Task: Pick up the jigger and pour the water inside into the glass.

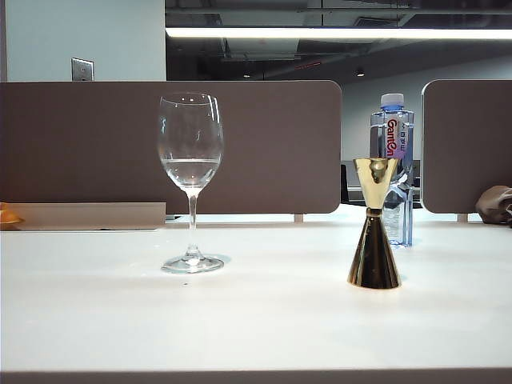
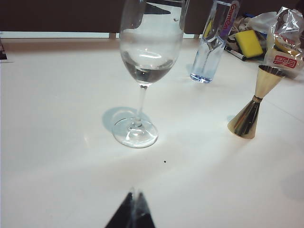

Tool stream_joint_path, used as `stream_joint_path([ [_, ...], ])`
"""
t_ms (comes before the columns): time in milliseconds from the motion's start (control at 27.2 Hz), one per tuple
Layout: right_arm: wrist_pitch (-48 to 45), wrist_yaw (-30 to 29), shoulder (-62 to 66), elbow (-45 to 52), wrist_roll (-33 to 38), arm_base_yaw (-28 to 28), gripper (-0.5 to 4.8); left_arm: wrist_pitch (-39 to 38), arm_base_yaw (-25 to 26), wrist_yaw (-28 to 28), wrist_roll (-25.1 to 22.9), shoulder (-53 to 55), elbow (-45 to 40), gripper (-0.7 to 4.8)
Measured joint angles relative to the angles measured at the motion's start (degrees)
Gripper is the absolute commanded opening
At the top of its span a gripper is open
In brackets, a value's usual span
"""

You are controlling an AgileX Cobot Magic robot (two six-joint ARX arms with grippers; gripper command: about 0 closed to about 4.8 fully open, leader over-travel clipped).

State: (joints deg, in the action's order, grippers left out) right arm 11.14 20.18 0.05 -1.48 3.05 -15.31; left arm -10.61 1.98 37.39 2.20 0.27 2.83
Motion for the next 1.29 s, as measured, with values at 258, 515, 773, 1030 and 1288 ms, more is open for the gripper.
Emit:
stream_joint_path([
  [258,-3.19,-18.14,0.0,0.98,2.23,12.13,-0.05,0.0,0.0,0.02,0.0,0.0,0.0,-0.05],
  [515,-4.28,-26.45,0.0,1.03,2.73,13.4,0.01,0.0,0.0,0.02,0.0,0.0,0.0,-0.05],
  [773,-2.64,-26.43,0.0,1.03,2.73,13.4,0.04,0.0,0.0,0.02,0.0,0.0,0.0,-0.05],
  [1030,-2.67,-26.38,0.0,1.03,2.75,13.4,0.04,0.0,0.0,0.0,0.0,0.0,0.0,-0.05],
  [1288,-2.67,-26.36,0.0,1.03,2.75,13.4,0.04,0.0,0.0,0.02,0.0,0.0,0.0,-0.05],
])
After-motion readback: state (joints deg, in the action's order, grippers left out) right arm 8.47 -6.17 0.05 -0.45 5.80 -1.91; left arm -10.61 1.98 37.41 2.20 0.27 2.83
